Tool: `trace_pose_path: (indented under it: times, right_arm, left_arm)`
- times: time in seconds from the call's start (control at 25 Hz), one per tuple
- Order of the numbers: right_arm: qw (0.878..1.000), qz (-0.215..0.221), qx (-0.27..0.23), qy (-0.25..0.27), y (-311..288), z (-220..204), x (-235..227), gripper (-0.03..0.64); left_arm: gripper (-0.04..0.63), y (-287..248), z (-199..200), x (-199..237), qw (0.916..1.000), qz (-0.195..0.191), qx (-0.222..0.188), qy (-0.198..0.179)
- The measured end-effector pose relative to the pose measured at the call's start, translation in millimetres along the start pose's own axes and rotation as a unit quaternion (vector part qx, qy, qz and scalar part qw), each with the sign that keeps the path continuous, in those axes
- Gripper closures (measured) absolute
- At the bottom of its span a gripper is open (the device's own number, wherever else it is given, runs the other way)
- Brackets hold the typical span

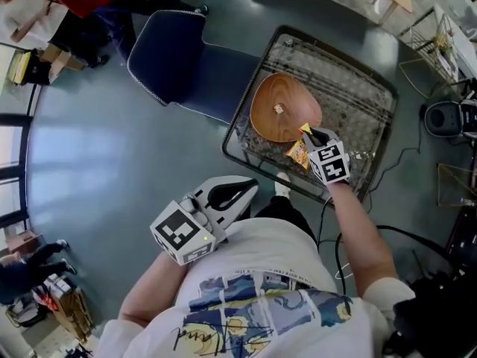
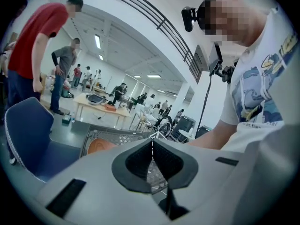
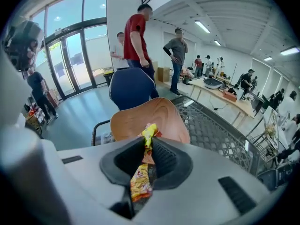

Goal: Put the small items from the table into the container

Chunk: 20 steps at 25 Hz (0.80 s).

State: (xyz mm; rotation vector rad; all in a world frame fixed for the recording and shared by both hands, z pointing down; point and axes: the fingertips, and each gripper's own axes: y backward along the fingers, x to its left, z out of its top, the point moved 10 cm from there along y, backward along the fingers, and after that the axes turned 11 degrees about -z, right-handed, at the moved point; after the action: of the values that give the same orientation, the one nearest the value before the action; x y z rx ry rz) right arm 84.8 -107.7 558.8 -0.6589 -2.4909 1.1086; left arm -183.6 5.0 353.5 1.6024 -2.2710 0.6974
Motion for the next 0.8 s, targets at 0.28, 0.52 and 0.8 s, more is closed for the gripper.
trace_pose_path:
  times: [0.28, 0.52, 0.8]
  right_arm:
    - [0.999, -0.004, 0.044, 0.024, -58.1, 30.8, 14.3, 0.565]
    - [0.993, 0.002, 0.108, 0.053, -92.2, 39.8, 28.1, 0.565]
    - [0.986, 0.013, 0.154, 0.058, -113.7, 34.5, 33.7, 0.563]
  left_arm:
    - [0.586, 39.2, -2.6, 19.7, 0.9993, 0.031, -0.013, 0.016]
    - [0.586, 60.2, -7.2, 32.1, 0.9985, 0.043, -0.021, 0.026]
    - [0.586, 74.1, -12.4, 43.6, 0.9982, 0.043, -0.026, 0.034]
